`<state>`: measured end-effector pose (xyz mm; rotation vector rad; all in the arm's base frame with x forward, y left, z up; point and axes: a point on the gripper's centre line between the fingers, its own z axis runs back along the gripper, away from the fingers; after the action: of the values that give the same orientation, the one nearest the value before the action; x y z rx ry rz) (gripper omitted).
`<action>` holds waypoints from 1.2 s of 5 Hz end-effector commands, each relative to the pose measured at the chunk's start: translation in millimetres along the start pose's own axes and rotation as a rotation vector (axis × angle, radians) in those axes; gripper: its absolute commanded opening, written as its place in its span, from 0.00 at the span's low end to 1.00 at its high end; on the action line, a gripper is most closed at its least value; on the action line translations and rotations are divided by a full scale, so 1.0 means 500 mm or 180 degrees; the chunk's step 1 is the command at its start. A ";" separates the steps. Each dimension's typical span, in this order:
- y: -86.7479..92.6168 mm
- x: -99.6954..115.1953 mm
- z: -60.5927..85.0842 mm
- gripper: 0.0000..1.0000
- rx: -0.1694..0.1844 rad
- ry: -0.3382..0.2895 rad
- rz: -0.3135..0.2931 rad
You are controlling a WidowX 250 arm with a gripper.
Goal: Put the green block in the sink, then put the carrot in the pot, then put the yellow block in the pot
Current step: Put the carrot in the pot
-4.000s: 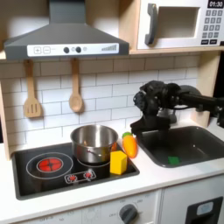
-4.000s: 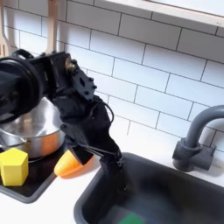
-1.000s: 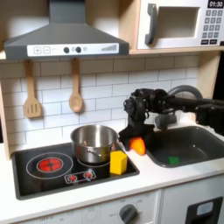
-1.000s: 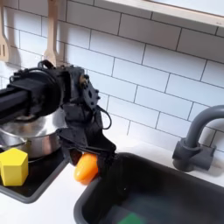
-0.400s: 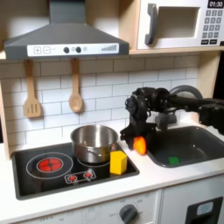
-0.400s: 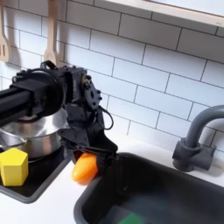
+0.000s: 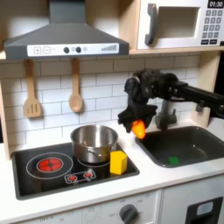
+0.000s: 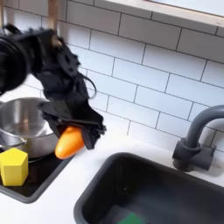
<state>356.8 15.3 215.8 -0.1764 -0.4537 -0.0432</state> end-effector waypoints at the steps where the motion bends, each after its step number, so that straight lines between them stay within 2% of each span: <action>1: 0.056 0.000 0.064 0.00 0.0007 -0.0110 0.0284; 2: 0.100 0.003 0.059 0.00 0.0041 -0.0049 0.0413; 3: 0.133 0.004 0.028 0.00 0.0044 0.0034 0.0497; 4: 0.143 0.006 0.003 0.00 0.0048 0.0187 0.0497; 5: 0.157 0.020 -0.022 0.00 -0.0013 0.0271 0.0526; 6: 0.184 0.027 -0.029 0.00 0.0022 0.0309 0.0551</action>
<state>384.1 100.0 194.2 -0.2122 -0.3379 0.1123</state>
